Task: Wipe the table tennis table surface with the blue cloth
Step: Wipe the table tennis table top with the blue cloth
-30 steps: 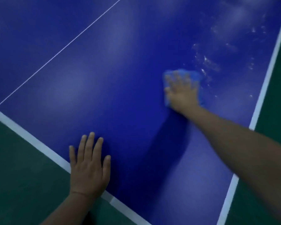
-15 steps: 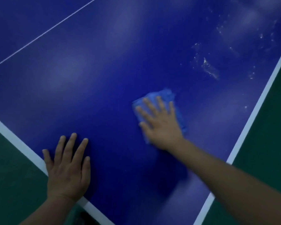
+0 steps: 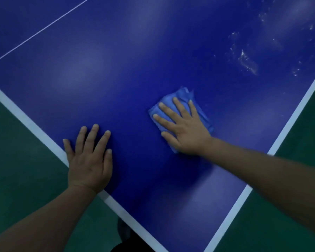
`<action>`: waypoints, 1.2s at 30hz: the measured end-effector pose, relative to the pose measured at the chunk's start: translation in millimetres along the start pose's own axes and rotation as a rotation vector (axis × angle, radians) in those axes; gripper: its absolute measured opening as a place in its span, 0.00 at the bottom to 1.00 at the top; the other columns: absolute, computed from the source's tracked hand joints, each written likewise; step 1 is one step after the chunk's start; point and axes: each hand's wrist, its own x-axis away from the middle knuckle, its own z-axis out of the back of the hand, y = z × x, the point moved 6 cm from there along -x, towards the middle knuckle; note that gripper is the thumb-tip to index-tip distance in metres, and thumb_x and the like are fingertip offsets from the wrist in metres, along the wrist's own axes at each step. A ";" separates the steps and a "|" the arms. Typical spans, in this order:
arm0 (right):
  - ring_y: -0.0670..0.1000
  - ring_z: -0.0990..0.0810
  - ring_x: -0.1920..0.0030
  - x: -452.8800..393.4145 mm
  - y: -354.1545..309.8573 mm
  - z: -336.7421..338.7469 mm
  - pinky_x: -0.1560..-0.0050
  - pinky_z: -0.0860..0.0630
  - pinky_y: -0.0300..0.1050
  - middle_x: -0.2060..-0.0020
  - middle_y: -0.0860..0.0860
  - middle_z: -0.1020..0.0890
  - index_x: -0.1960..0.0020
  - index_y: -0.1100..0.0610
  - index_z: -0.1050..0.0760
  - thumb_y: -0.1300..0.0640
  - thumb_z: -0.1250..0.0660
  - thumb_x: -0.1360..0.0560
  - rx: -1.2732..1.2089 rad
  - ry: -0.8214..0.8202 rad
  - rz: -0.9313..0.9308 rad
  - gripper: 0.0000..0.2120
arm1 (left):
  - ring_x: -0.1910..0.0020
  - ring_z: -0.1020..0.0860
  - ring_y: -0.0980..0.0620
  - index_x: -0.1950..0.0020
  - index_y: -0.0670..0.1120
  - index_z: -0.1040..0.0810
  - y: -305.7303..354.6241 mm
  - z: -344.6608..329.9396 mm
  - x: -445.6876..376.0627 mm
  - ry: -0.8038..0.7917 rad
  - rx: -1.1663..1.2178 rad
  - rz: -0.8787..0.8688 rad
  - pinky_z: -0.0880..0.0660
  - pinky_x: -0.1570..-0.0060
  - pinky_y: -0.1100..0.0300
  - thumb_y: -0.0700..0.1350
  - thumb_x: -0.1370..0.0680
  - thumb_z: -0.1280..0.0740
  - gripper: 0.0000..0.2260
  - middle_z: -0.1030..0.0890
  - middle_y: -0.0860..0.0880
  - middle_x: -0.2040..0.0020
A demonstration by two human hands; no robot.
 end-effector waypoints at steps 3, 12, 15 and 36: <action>0.60 0.48 0.21 -32.8 40.1 12.7 0.27 0.51 0.72 0.21 0.48 0.43 0.21 0.42 0.43 0.37 0.54 0.20 -0.005 0.038 -0.169 0.29 | 0.21 0.44 0.42 0.24 0.48 0.30 -1.3 0.5 -0.5 0.010 0.010 0.001 0.57 0.25 0.33 0.54 0.19 0.50 0.25 0.35 0.44 0.22; 0.61 0.46 0.21 161.4 -101.8 -7.6 0.27 0.49 0.73 0.23 0.47 0.36 0.25 0.42 0.33 0.43 0.41 0.20 -0.043 -0.169 0.788 0.23 | 0.20 0.48 0.44 0.23 0.51 0.33 -1.0 -1.7 3.6 0.015 0.042 0.002 0.61 0.25 0.35 0.58 0.19 0.55 0.28 0.39 0.47 0.20; 0.64 0.42 0.23 132.6 -6.7 -10.9 0.30 0.45 0.74 0.23 0.52 0.36 0.23 0.43 0.39 0.40 0.51 0.17 0.070 -0.057 0.270 0.24 | 0.20 0.48 0.44 0.23 0.51 0.34 -1.9 -2.4 5.3 0.028 0.047 0.005 0.61 0.25 0.34 0.58 0.19 0.55 0.28 0.39 0.47 0.20; 0.64 0.48 0.21 172.6 -66.7 -16.5 0.29 0.46 0.75 0.21 0.50 0.43 0.21 0.43 0.45 0.40 0.53 0.18 -0.014 0.078 -0.570 0.26 | 0.21 0.47 0.42 0.24 0.50 0.34 1.9 -3.3 7.0 0.026 0.002 0.000 0.58 0.26 0.31 0.58 0.19 0.52 0.27 0.38 0.45 0.22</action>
